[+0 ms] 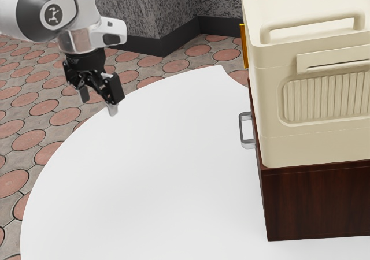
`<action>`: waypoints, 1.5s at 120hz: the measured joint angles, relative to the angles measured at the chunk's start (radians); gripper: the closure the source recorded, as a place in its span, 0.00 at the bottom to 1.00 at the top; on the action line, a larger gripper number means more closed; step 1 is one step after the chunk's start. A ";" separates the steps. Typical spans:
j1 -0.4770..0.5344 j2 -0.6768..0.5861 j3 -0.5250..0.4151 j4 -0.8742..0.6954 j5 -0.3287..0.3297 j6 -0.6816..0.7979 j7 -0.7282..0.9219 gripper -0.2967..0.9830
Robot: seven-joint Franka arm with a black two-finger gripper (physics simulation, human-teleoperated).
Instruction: Pull the drawer handle with one arm to open the drawer
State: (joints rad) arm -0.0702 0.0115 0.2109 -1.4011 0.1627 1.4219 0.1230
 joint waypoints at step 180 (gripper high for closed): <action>0.028 0.127 -0.150 0.101 -0.092 0.267 0.574 0.23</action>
State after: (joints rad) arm -0.0418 0.1384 0.0607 -1.3002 0.0705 1.6885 0.6971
